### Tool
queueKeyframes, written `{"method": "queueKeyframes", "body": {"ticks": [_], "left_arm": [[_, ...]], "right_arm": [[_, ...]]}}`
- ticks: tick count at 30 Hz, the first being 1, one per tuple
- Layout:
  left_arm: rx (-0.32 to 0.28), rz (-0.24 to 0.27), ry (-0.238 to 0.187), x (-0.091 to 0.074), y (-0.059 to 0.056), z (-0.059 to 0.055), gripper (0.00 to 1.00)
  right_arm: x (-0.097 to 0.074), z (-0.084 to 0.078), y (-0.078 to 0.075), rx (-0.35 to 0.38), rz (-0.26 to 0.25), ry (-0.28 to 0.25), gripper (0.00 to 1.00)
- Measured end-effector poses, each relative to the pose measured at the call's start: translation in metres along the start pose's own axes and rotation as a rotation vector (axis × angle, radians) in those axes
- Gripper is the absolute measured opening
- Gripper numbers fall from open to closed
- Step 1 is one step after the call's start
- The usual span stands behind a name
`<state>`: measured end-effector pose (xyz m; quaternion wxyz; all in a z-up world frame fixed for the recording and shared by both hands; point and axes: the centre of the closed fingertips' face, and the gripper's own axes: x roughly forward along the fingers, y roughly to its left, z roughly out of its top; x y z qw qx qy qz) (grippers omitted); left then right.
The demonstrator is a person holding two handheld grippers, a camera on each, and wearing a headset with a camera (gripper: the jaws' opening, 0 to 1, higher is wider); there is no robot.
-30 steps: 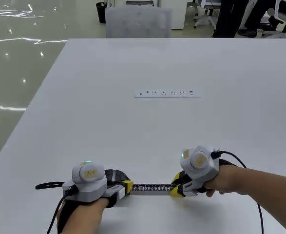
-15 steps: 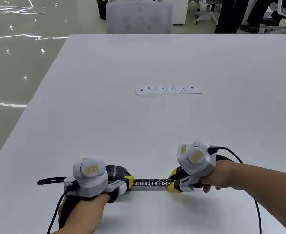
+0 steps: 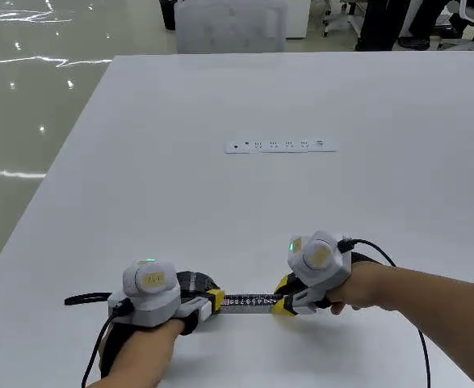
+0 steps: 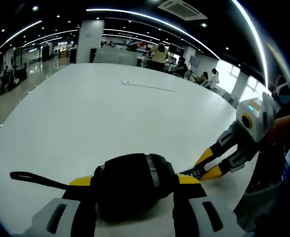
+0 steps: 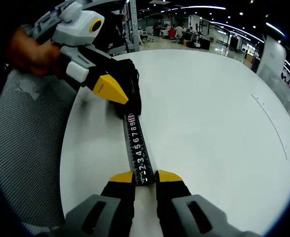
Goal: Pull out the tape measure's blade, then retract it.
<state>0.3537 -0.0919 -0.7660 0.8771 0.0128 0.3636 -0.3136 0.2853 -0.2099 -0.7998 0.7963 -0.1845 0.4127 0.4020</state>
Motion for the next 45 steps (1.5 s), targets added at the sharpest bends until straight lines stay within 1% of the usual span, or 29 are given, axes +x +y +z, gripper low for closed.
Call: {"method": "queueKeyframes", "body": {"ticks": [6,10,14,27,34,45], "left_arm": [[0.0,0.002,-0.003,0.0,0.0,0.0,0.59],[0.001,0.002,-0.002,0.0,0.0,0.0,0.59],[0.0,0.002,-0.003,0.0,0.001,0.0,0.59],[-0.004,0.001,0.001,0.0,0.001,0.0,0.59],[-0.001,0.0,0.0,0.0,0.001,0.001,0.59],[0.0,-0.006,0.003,0.0,0.001,0.0,0.59]], "right_arm": [[0.002,0.004,0.001,0.004,-0.001,0.0,0.14],[0.003,0.006,0.001,-0.007,-0.001,0.006,0.14],[0.004,0.008,0.001,0.002,0.001,0.002,0.14],[0.009,0.016,0.002,-0.004,0.006,-0.001,0.15],[0.013,0.02,0.004,-0.005,0.005,-0.011,0.15],[0.016,0.025,0.009,-0.018,0.009,-0.01,0.14]]}}
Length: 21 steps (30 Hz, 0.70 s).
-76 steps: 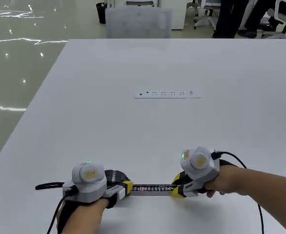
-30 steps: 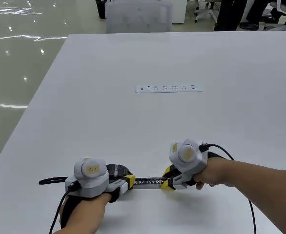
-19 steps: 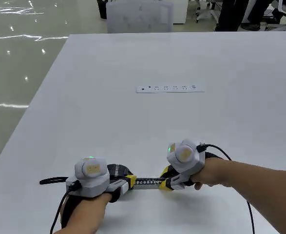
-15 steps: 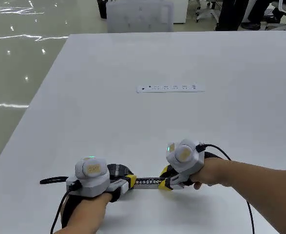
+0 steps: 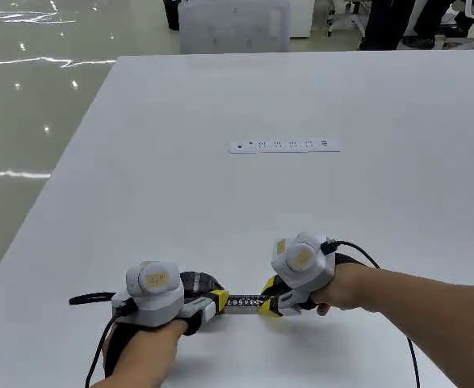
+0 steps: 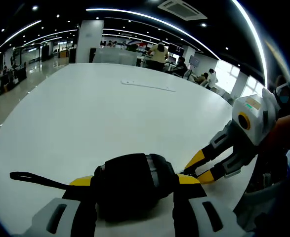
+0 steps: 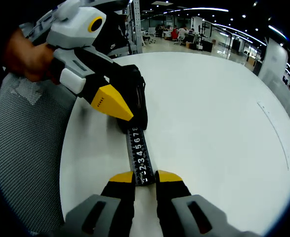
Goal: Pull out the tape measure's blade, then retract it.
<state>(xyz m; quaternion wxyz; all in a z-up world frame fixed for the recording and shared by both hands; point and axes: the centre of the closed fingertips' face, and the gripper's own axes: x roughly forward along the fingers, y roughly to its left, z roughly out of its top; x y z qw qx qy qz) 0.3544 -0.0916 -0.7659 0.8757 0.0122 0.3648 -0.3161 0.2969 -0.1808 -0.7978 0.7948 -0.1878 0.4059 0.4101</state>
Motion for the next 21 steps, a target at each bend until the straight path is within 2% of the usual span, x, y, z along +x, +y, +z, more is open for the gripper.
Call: {"method": "queueKeyframes", "body": {"ticks": [8,11,21], "left_arm": [[0.001,0.0,-0.002,0.0,0.0,0.0,0.59],[-0.001,0.001,-0.001,0.0,0.0,0.0,0.59],[-0.002,-0.001,-0.002,0.0,0.0,0.0,0.59]], "right_arm": [[0.004,0.005,0.0,-0.006,-0.003,0.009,0.14],[0.005,0.007,0.0,0.041,0.003,-0.002,0.14],[0.009,0.014,0.002,0.023,0.007,-0.011,0.14]]}}
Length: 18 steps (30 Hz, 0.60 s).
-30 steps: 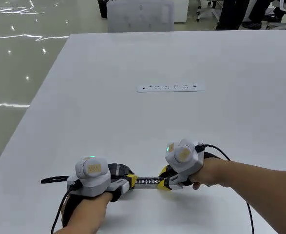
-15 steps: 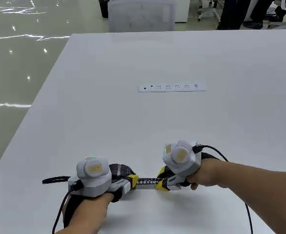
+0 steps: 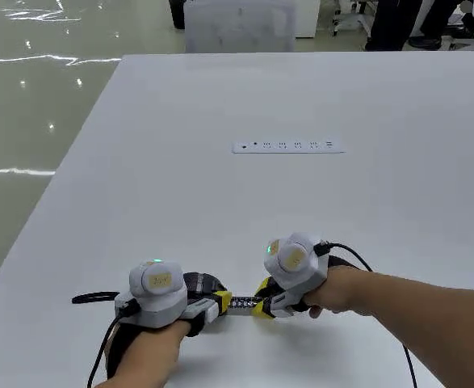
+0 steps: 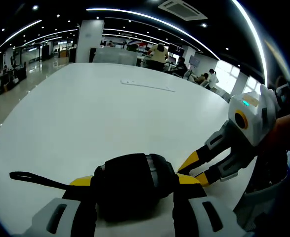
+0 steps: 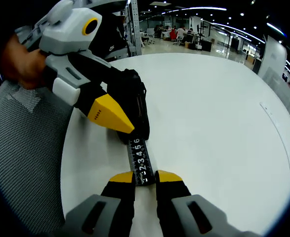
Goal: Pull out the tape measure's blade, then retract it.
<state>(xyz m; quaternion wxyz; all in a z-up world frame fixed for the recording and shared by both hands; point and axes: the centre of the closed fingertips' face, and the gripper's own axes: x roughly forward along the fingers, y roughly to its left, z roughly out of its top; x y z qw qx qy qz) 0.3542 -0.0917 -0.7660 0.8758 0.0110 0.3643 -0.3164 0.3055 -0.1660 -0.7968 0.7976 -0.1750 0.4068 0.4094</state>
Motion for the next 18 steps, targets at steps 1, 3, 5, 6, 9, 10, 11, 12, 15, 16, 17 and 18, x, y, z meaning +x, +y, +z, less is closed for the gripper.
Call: {"method": "queueKeyframes", "body": {"ticks": [1,3,5,6,9,10,11,12,15,16,17,18], "left_arm": [[0.001,-0.001,0.0,0.0,0.0,0.0,0.59],[0.002,-0.007,0.002,-0.002,-0.001,-0.002,0.59],[0.006,-0.008,0.001,-0.003,-0.001,-0.002,0.59],[0.005,-0.006,0.0,-0.002,-0.001,-0.002,0.59],[0.003,0.0,-0.006,0.0,0.0,0.0,0.59],[0.004,0.0,-0.006,0.0,0.0,0.0,0.59],[0.003,0.0,-0.007,-0.001,0.0,0.0,0.59],[0.002,-0.001,-0.006,-0.001,0.0,0.0,0.59],[0.0,-0.002,-0.005,-0.001,0.0,0.0,0.59],[0.0,-0.002,-0.005,-0.001,0.0,0.0,0.59],[-0.002,-0.002,-0.004,-0.001,0.0,0.0,0.59],[-0.002,-0.003,-0.004,-0.001,0.0,0.0,0.59]], "right_arm": [[0.0,0.001,0.001,-0.001,0.0,-0.001,0.14],[0.001,0.002,0.002,0.001,-0.001,0.0,0.14],[0.002,0.003,0.003,-0.002,-0.005,0.001,0.14],[0.002,0.004,0.003,-0.002,-0.007,0.002,0.14],[0.003,0.006,0.002,-0.004,-0.013,0.009,0.14],[0.004,0.006,0.002,-0.009,-0.012,0.012,0.14],[0.004,0.006,0.002,-0.011,-0.011,0.013,0.14],[0.005,0.007,0.002,-0.015,-0.009,0.013,0.14],[0.007,0.01,0.003,-0.009,-0.011,0.001,0.14],[0.008,0.011,0.003,-0.008,-0.012,0.001,0.14],[0.009,0.012,0.004,-0.008,-0.011,-0.001,0.14],[0.01,0.013,0.004,-0.011,-0.012,-0.002,0.14]]}}
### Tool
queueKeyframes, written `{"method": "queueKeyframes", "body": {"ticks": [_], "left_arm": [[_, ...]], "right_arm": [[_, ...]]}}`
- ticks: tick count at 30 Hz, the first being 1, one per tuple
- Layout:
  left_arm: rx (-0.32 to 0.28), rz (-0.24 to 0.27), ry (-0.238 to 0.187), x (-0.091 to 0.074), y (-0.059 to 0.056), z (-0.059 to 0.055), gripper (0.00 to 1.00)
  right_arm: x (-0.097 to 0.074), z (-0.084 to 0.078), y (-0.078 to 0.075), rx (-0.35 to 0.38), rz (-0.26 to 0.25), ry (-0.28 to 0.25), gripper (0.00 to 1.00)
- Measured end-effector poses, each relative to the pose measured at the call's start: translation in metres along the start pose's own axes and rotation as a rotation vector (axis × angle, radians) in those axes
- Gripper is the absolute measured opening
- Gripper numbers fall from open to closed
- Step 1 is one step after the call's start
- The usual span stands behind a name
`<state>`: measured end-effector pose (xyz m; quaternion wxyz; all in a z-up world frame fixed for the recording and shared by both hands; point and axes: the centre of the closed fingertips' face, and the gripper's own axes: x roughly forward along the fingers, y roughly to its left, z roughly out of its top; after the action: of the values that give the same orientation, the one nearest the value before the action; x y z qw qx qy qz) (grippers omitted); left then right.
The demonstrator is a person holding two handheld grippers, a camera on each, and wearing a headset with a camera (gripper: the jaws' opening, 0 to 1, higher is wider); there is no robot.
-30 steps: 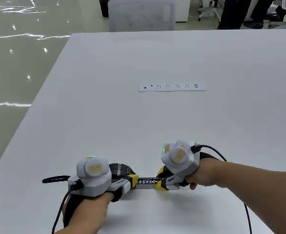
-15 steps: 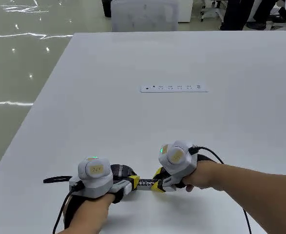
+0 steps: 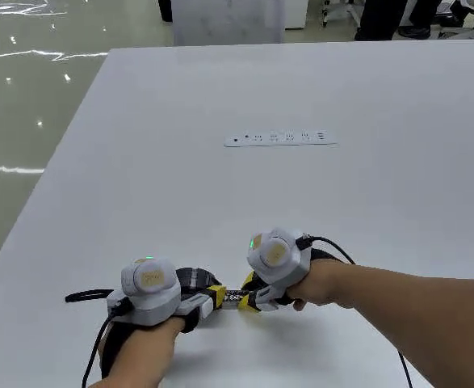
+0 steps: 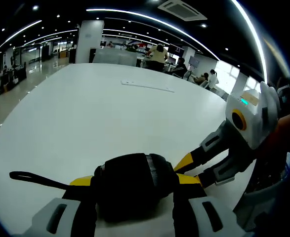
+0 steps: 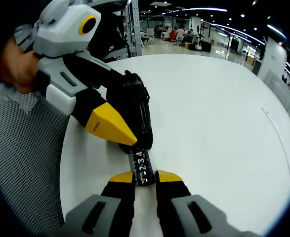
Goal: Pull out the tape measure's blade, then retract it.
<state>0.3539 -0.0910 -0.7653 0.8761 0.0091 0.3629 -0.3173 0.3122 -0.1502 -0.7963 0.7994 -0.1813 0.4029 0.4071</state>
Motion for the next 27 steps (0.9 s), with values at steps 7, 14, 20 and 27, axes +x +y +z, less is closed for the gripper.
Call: {"method": "queueKeyframes", "body": {"ticks": [7,14,20,27], "left_arm": [[0.001,-0.003,-0.001,0.0,0.0,0.0,0.59],[-0.002,-0.002,-0.001,0.0,0.0,0.0,0.59],[-0.004,0.0,-0.001,0.0,0.0,0.0,0.59],[-0.005,-0.002,-0.003,0.0,0.0,0.001,0.59]], "right_arm": [[0.001,0.002,0.0,0.008,-0.006,-0.002,0.14],[0.004,0.007,0.002,0.003,-0.004,-0.021,0.14],[0.006,0.01,0.003,-0.052,-0.014,-0.008,0.15],[-0.001,0.0,0.0,-0.032,-0.016,-0.021,0.15]]}}
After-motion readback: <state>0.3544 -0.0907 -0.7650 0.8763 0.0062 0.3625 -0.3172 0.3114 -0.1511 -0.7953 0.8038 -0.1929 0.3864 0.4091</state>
